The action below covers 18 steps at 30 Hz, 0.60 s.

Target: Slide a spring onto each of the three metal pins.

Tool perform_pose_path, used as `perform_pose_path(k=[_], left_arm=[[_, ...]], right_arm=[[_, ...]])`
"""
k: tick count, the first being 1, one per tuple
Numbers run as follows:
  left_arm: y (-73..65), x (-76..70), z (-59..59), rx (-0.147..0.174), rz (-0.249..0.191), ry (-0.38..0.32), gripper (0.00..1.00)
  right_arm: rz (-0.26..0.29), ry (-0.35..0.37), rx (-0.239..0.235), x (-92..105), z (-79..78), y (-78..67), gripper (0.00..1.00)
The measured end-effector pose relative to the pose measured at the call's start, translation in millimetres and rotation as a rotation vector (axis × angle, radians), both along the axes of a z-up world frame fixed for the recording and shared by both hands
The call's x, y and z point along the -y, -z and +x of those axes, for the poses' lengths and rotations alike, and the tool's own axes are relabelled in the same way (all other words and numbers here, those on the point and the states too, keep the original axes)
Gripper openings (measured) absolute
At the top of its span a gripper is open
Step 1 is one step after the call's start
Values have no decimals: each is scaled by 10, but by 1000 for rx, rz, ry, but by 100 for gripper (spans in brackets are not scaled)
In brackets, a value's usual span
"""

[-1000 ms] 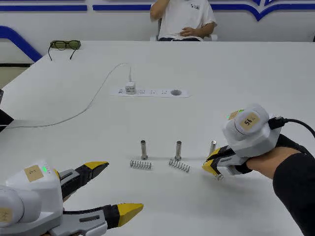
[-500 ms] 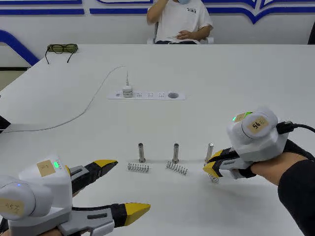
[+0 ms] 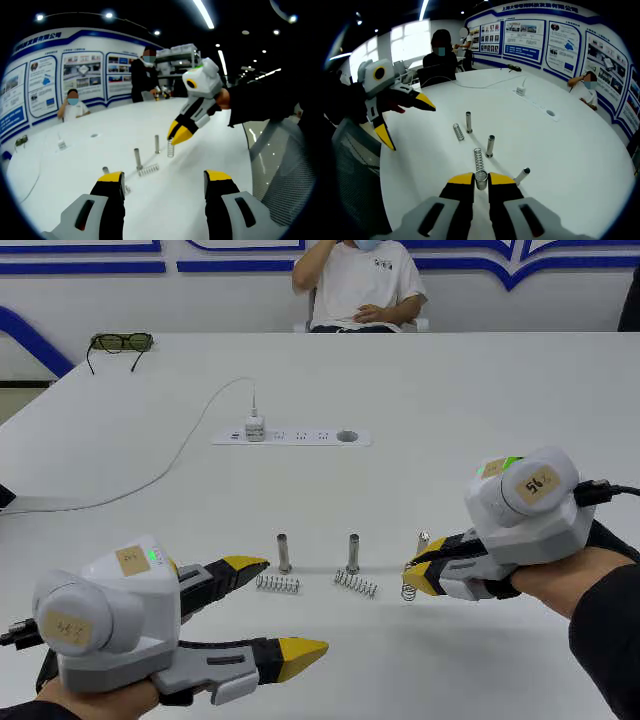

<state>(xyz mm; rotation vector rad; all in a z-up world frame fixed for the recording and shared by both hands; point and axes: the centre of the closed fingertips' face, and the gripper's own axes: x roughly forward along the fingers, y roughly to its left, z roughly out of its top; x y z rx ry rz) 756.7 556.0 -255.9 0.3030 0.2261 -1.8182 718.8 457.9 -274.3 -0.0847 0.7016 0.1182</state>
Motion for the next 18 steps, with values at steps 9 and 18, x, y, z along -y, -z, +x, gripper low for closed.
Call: perform_pose_path(k=[9,18], left_arm=[[100,163,-65,-23,24,37,57],[121,262,-243,-24,27,96,48]], right_arm=[[61,-26,30,-232,27,-248,12],[82,-89,28,-533,53,-403,12]])
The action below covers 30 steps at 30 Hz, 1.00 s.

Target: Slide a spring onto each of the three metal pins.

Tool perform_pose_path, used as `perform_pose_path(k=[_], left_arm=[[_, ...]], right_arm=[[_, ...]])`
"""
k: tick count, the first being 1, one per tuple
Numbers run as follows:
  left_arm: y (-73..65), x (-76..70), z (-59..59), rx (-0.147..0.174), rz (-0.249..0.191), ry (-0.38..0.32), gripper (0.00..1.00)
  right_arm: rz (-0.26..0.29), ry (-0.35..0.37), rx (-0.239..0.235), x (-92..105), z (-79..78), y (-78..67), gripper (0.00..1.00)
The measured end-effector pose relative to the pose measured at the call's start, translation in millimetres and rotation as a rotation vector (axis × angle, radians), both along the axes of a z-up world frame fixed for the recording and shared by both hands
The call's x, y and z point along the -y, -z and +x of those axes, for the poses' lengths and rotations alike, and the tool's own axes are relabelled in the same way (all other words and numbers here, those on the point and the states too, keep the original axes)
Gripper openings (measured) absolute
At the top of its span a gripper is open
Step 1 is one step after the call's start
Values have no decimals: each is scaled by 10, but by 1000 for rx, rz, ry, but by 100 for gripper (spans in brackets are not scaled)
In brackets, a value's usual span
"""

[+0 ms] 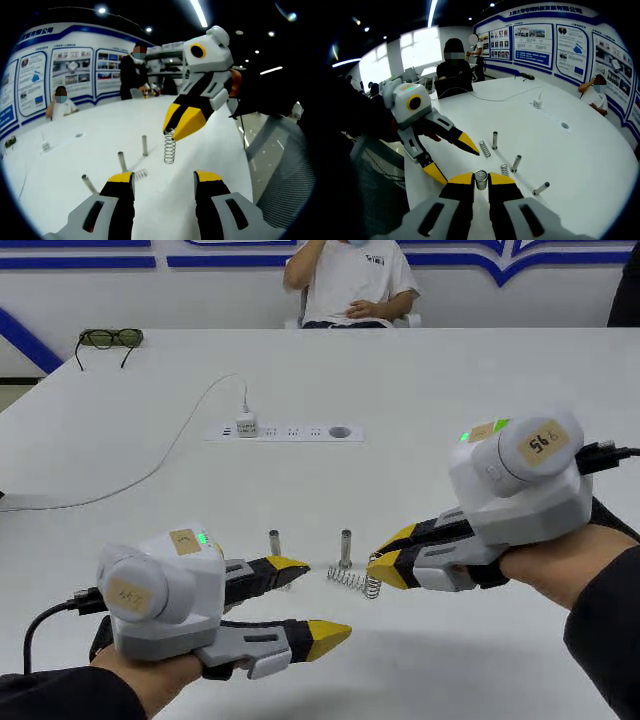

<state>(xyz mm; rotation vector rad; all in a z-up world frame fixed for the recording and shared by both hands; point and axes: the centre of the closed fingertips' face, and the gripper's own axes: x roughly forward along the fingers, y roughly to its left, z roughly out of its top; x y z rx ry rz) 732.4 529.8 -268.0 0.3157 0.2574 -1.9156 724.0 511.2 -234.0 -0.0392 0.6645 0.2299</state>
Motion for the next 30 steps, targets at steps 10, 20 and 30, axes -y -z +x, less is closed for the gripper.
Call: perform_pose_path(k=[10,20,30], left_arm=[[-25,50,-118,17,-21,39,37],[-39,60,-169,35,-38,62,24],[-17,44,-182,25,-23,61,12]], right_arm=[[14,-45,4,-182,32,-65,12],[31,-59,-9,-246,28,-52,12],[30,-67,-9,-282,33,-56,12]])
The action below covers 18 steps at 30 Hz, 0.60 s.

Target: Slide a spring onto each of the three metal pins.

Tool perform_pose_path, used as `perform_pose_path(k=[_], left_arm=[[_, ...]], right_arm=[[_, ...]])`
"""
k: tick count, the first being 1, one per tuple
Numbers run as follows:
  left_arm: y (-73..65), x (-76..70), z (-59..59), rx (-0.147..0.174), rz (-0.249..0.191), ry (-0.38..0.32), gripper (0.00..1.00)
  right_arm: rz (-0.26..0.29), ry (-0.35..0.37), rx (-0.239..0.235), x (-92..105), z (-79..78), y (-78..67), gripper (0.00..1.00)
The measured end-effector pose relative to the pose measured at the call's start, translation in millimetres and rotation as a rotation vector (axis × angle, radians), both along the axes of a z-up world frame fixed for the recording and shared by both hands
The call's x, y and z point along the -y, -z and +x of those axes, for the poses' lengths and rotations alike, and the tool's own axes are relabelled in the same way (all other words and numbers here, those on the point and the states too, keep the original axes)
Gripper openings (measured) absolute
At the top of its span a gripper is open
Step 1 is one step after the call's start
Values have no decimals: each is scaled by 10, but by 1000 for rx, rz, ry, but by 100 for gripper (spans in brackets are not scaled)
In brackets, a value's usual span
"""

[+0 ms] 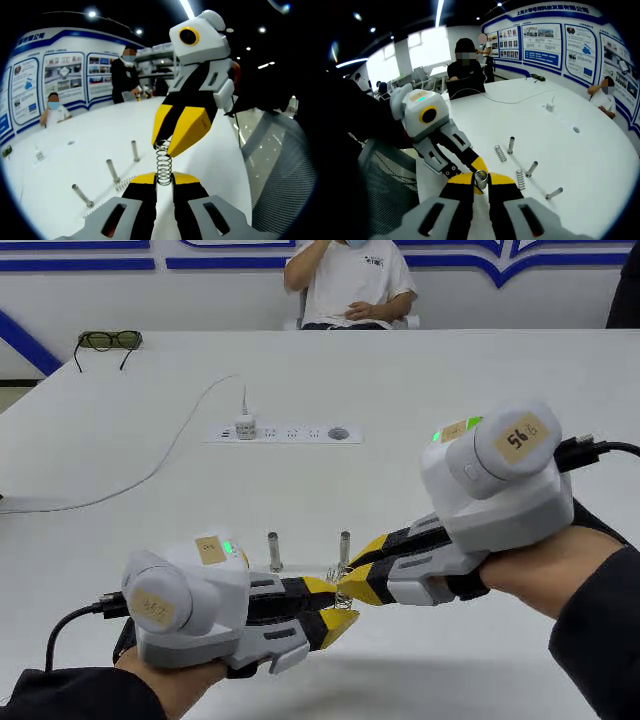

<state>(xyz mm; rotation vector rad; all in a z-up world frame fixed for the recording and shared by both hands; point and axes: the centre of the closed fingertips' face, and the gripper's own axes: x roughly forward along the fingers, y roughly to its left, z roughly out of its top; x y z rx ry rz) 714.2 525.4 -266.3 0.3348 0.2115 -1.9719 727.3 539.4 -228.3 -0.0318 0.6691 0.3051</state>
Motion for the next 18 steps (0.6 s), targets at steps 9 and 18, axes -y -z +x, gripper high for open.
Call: perform_pose_path(k=[9,18], left_arm=[[-43,-5,-19,-59,7,-10,11],[-40,-16,-24,-88,20,-13,11]], right_arm=[[-46,-31,25,-32,15,1,12],[-73,-37,33,-34,31,5,13]])
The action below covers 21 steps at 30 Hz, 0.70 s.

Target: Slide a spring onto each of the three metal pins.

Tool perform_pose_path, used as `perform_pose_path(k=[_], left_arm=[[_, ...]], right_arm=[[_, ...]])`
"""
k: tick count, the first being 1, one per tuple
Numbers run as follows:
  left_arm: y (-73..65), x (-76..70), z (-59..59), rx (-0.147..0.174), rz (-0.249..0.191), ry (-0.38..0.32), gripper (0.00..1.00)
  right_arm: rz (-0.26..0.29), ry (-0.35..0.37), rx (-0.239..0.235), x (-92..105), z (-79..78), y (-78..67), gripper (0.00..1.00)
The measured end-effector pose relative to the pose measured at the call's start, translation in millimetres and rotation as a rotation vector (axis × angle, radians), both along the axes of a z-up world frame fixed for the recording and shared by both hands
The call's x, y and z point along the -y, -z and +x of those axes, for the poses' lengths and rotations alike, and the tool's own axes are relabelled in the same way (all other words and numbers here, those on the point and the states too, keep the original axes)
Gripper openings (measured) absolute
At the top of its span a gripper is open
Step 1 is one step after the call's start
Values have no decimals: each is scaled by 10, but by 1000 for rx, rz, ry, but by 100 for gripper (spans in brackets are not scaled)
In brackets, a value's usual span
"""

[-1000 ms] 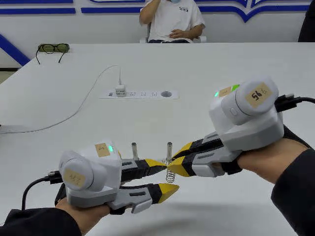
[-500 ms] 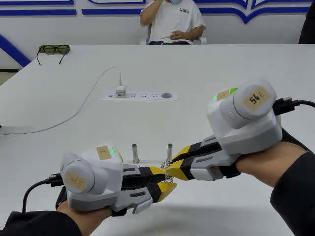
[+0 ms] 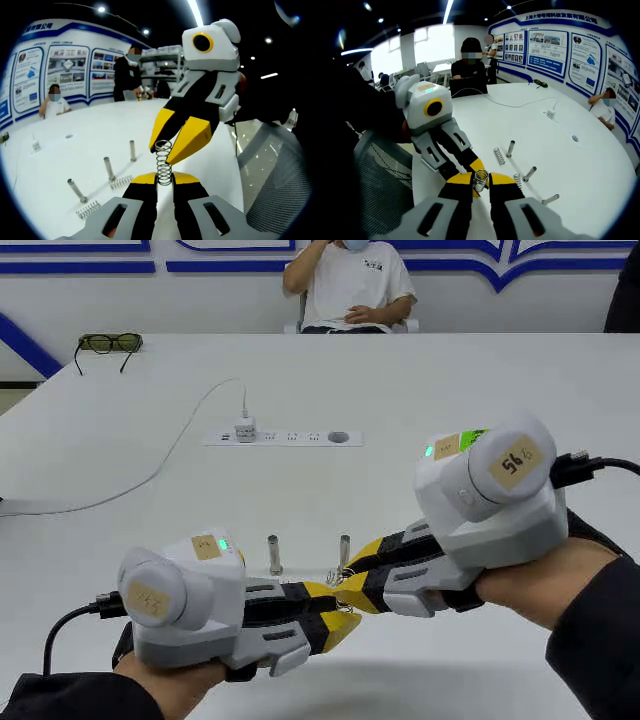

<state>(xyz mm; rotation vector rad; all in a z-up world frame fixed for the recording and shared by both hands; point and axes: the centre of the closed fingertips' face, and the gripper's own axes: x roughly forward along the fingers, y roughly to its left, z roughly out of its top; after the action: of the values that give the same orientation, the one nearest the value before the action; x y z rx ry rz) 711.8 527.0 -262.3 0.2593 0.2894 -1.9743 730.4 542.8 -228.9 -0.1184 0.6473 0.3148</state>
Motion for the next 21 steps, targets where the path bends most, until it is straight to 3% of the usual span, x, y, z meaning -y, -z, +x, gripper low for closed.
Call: perform_pose_path(k=[15,21], left_arm=[[-11,9,10,-6,-8,-5,11],[-19,9,27,-10,-11,-14,21]], right_arm=[[15,16,5,20,17,-15,12],[14,21,10,44,21,-24,12]])
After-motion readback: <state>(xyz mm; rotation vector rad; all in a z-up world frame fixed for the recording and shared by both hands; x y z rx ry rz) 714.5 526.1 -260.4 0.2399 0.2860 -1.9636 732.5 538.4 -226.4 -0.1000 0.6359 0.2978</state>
